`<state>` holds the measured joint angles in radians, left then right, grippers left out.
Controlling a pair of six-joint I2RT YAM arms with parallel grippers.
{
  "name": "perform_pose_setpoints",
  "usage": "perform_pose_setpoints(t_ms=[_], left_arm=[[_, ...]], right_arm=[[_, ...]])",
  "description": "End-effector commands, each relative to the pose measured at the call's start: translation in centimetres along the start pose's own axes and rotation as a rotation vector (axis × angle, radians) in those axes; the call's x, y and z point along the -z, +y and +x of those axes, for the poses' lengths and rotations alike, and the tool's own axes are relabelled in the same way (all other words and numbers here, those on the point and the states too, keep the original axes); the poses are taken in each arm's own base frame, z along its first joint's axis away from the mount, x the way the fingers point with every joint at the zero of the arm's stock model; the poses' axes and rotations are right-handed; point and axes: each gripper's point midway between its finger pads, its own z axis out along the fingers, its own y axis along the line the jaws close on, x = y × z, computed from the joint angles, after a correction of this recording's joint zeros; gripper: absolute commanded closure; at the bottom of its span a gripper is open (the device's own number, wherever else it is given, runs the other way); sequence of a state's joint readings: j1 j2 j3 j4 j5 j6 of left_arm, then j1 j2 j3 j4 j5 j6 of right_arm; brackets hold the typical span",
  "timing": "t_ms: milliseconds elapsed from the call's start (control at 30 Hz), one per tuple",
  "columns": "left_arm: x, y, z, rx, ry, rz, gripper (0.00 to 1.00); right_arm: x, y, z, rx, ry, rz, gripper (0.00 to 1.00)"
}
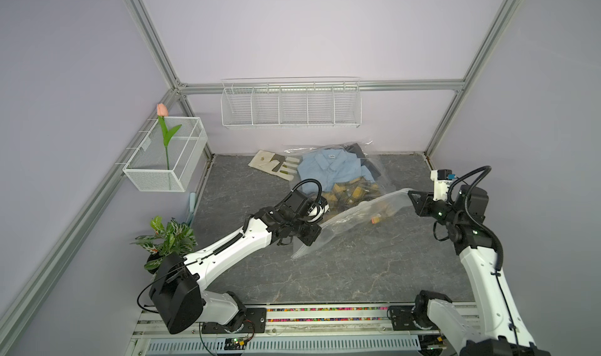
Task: Place the folded shirt into the vacuum bag
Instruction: Close the vacuum bag at the center of the board.
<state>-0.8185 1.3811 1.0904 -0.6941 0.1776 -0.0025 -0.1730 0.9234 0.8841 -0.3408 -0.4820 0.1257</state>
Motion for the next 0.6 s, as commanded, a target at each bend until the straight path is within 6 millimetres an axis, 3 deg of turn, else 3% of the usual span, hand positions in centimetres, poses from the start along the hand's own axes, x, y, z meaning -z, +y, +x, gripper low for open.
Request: perform_pose_setpoints(t_ms=[0,67,133,233,400,567], left_arm=[[2.1,1.3,-0.7,-0.066,-0.003,-0.067,1.00],[3.4,0.8,-3.0,-0.099,-0.094,-0.059,1.00],[4.6,0.5,-4.8,-0.124,-0.166,-0.060,1.00],[6.1,-0.2,-6.6,-0.178,-0.241,-0.042,1.00],[7.3,-1.0,-7.8,-0.208,-0.286,-0.016,1.00],[7.3,-1.3,-7.5,-0.202,-0.280,0.001,1.00]], right_arm=[[1.8,2.8,-2.3,0.254,-0.026,0.001,0.58],[2.7,3.3,-1.5,0.369,0.055,0.032,0.47],[3.8,4.4,-1.9,0.473,0.089,0.021,0.42],[4.2,8.5,-1.4,0.596,0.159,-0.157,0.38],[1.6,14.3,3.2,0.721,0.333,-0.463,0.35],[-1.5,16.4,5.9,0.788,0.439,-0.575,0.33]])
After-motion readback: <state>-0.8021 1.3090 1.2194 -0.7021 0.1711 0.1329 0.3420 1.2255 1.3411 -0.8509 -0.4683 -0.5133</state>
